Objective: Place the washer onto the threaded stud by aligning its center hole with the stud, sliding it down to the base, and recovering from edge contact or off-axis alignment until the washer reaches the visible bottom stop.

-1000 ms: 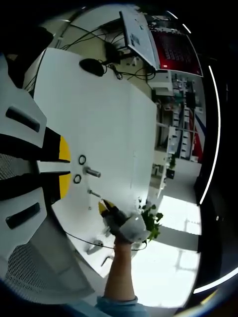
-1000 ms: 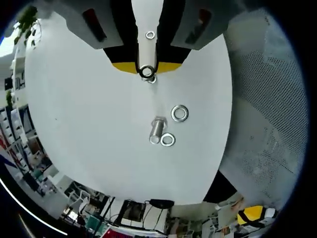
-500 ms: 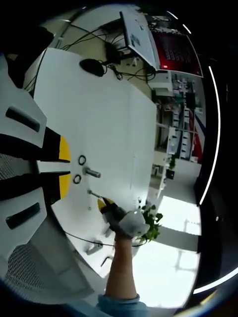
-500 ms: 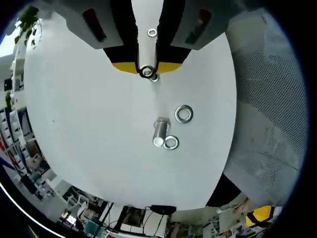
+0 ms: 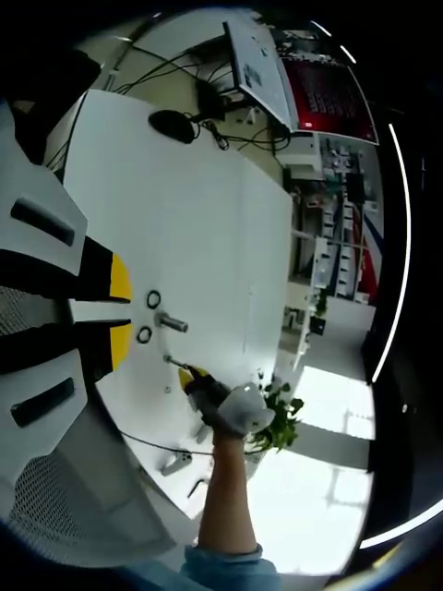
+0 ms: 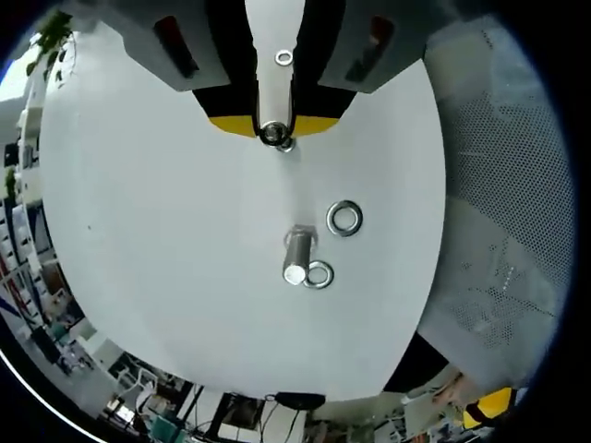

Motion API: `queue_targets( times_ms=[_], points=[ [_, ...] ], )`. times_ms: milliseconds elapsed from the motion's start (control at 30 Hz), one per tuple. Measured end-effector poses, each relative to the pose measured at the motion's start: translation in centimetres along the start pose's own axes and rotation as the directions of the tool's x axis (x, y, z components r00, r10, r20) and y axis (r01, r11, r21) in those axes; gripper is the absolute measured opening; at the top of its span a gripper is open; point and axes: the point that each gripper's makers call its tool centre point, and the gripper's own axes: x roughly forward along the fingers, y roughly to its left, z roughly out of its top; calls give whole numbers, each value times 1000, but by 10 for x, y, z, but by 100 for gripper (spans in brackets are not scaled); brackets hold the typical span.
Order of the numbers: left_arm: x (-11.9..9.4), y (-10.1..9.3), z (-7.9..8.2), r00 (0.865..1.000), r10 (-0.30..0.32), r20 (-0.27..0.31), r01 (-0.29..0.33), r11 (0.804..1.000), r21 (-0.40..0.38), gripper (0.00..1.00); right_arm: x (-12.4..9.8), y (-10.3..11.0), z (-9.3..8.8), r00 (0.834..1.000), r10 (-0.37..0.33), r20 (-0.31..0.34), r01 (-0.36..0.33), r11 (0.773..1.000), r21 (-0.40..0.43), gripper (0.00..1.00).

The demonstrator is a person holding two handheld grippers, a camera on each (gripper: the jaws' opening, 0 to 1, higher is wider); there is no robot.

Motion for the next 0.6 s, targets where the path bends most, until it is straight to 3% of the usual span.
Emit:
queue_targets(
  times_ms=[400,600],
  points=[
    [0,1,0,1000,4,-4,-4,1000,-1,4,18,8,-8,999,39,-31,-39,999,-7,13],
    [1,1,-1,1000,5,-6,-5,1000,-1,4,24,23,-14,994,91,-58,-92,996,-12,13]
  ],
)
